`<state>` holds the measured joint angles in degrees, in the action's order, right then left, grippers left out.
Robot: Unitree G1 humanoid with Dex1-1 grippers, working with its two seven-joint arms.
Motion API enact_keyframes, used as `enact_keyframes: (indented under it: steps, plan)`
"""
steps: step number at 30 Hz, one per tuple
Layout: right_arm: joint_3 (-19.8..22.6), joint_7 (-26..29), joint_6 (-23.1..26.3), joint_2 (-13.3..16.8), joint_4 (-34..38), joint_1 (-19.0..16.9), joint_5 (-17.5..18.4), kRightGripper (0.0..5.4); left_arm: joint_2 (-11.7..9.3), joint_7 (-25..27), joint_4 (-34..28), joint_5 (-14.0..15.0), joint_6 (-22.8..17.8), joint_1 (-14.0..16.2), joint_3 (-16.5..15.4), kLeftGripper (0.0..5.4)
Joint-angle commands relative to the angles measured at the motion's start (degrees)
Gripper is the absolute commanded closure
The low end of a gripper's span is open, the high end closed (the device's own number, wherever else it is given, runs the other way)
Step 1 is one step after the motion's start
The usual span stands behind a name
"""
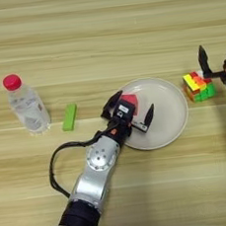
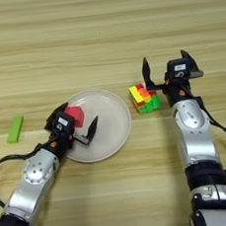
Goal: Move the objects on the table
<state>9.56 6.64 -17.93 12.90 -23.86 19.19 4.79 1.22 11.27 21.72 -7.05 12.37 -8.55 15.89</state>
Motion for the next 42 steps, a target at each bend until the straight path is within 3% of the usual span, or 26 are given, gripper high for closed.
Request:
enact_keyframes:
  steps: [1,23,32,42]
  plan:
    - [0.4,-0.1,0.9,-0.1,0.7,-0.4,0.5,0.0,-0.5,-0.3,-0.3,-1.1,-1.4,-0.2,0.2,0.84]
    - [0.4,0.0,1.0,-0.2,0.4,0.0,0.7,0.0,-0.4,-0.3,-0.6,-1.0,-1.4,-0.4,0.2,2.99]
    - [0.3,0.2,1.1,-0.1,0.3,0.0,0.7,0.0,-0.2,-0.3,-1.5,-0.7,-1.3,-0.1,0.2,3.06]
    - [0.2,0.3,1.1,-0.2,0.1,0.0,0.6,0.0,0.2,-1.6,-7.8,0.5,-0.8,0.7,-1.2,3.1]
